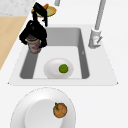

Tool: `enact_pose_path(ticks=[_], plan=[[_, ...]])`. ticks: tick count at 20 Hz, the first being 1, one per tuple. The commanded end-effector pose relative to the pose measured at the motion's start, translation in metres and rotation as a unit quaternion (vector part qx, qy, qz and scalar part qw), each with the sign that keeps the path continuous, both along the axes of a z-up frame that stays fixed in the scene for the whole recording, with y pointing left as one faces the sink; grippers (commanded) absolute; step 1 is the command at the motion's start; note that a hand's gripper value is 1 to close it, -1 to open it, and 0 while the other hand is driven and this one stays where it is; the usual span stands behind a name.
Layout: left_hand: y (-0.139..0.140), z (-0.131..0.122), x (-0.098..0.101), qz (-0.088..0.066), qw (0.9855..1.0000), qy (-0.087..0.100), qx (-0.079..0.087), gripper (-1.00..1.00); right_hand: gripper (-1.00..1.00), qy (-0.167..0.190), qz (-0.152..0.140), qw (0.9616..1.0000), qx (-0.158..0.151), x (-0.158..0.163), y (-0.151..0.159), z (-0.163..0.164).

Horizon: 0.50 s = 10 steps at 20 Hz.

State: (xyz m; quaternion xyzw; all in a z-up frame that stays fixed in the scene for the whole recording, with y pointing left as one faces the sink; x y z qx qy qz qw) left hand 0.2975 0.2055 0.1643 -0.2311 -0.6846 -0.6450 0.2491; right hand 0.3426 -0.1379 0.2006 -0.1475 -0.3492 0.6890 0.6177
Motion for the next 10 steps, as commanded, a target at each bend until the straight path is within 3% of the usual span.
enact_pose_path(ticks=[1, 10], plan=[[0.0, 0.0, 0.0, 0.0, 1.0, 0.0, 0.0, 0.0, 1.0, -0.008, -0.012, 0.9999, 0.007, -0.012, -0.014, 0.012], [0.0, 0.0, 0.0, 0.0, 1.0, 0.0, 0.0, 0.0, 1.0, -0.008, -0.012, 0.9999, 0.005, -0.038, -0.049, 0.044]])
